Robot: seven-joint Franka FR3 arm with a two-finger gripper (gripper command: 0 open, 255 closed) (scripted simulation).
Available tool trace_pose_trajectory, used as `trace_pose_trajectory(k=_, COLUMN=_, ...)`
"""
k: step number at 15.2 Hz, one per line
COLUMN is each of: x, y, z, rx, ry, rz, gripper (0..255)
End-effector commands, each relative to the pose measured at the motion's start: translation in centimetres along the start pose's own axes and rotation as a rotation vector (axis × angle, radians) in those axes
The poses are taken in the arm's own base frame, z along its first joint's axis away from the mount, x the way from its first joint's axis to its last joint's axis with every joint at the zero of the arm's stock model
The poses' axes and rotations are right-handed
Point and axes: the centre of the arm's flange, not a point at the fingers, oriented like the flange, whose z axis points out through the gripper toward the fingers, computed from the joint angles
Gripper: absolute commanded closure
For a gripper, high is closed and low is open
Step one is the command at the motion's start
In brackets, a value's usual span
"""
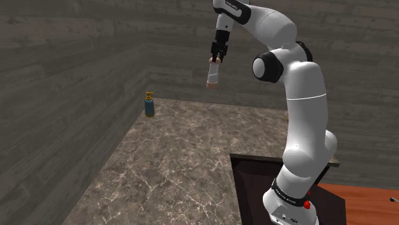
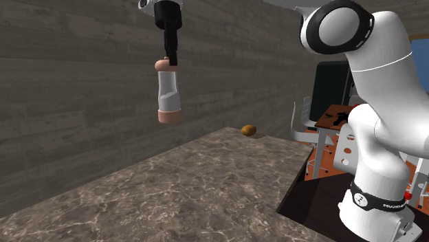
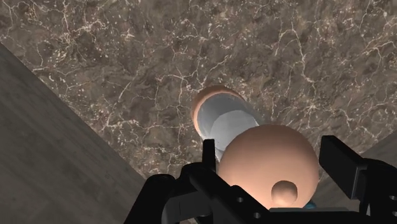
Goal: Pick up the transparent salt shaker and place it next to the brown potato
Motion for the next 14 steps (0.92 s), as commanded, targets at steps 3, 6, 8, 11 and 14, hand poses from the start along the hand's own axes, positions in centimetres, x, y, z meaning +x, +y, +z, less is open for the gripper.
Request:
trace_pose_trajectory(k=3, x=-3.6, y=3.8, z=0.8, rx=0.000, ry=0.000, rz=-0.001, gripper=255)
trace_pose_trajectory(k=6, x=-6.2, y=6.7, z=1.2, rx=0.000, ry=0.000, rz=-0.001, gripper=255)
trace_pose_trajectory(k=8, x=-8.0, y=8.7, z=1.5, rx=0.000, ry=0.000, rz=-0.001, gripper=255)
trace_pose_trajectory(k=11, x=-10.6, y=11.6, z=2.0, rx=0.000, ry=0.000, rz=-0.001, gripper=255)
trace_pose_trajectory(k=14, x=-13.3, y=14.5, z=2.4, rx=0.000, ry=0.000, rz=-0.001, gripper=255)
